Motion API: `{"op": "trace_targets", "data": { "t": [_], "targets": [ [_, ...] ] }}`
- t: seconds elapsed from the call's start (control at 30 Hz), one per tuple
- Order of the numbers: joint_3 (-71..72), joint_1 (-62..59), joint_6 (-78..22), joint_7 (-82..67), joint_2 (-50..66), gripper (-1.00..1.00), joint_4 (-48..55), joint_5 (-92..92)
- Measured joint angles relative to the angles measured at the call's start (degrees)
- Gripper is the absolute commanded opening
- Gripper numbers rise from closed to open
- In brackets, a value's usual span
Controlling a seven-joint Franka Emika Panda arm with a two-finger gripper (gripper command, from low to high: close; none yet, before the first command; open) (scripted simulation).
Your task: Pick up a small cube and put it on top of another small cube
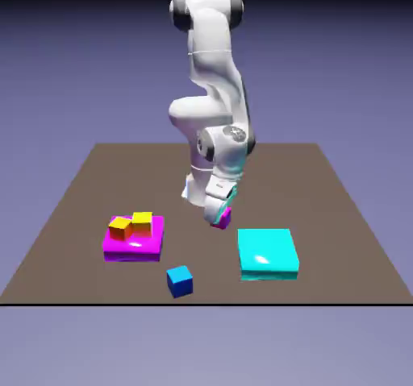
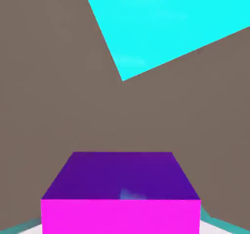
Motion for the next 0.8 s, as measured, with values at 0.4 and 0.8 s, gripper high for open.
{"op": "trace_targets", "data": {
  "t": [0.4,0.8],
  "targets": [
    [-24.3,16.5,-12.4,-13.2,14.9,-1.00,24.9,17.8],
    [-26.7,16.5,-9.1,-25.0,30.8,1.00,35.5,34.5]
  ]
}}
